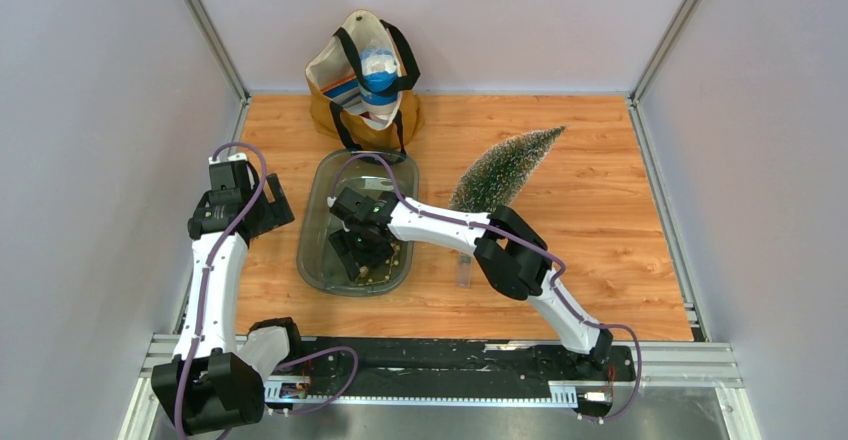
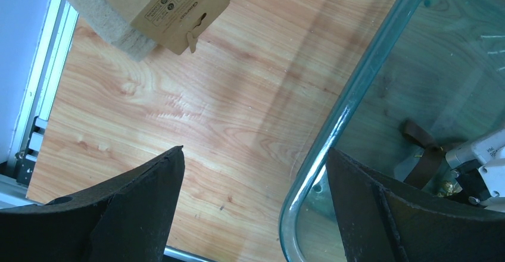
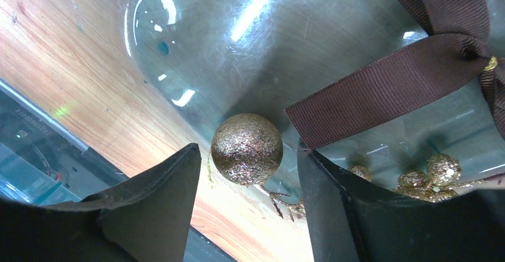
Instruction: Decorate the small christmas tree
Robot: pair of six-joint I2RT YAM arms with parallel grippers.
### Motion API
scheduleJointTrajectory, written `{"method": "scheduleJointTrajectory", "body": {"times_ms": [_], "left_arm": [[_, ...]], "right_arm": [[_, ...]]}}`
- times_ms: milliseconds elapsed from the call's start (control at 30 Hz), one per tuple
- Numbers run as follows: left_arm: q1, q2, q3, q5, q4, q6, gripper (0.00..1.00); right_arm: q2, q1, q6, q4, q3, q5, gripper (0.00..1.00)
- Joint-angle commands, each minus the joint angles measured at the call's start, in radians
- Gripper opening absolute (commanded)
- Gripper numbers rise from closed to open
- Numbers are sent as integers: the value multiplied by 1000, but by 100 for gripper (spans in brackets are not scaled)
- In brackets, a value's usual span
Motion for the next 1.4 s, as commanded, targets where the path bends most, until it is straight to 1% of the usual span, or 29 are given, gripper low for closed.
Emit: {"method": "scheduleJointTrajectory", "body": {"times_ms": [0, 200, 467, 600, 1033, 1267, 1367], "left_arm": [[10, 0, 11, 10, 25, 24, 96], [10, 6, 11, 17, 27, 24, 96], [10, 7, 9, 23, 27, 26, 96], [10, 7, 11, 22, 27, 26, 96], [10, 1, 11, 8, 25, 26, 96], [10, 0, 12, 5, 25, 26, 96], [10, 1, 11, 10, 25, 26, 96]], "right_arm": [[1, 5, 3, 29, 40, -4, 66], [7, 2, 15, 34, 46, 3, 63], [-5, -4, 12, 35, 39, 14, 42], [-51, -4, 10, 54, 27, 15, 36], [-293, -3, 19, 121, -71, 92, 36], [-424, -4, 4, 144, -118, 156, 36], [-476, -4, -14, 164, -152, 161, 37]]}}
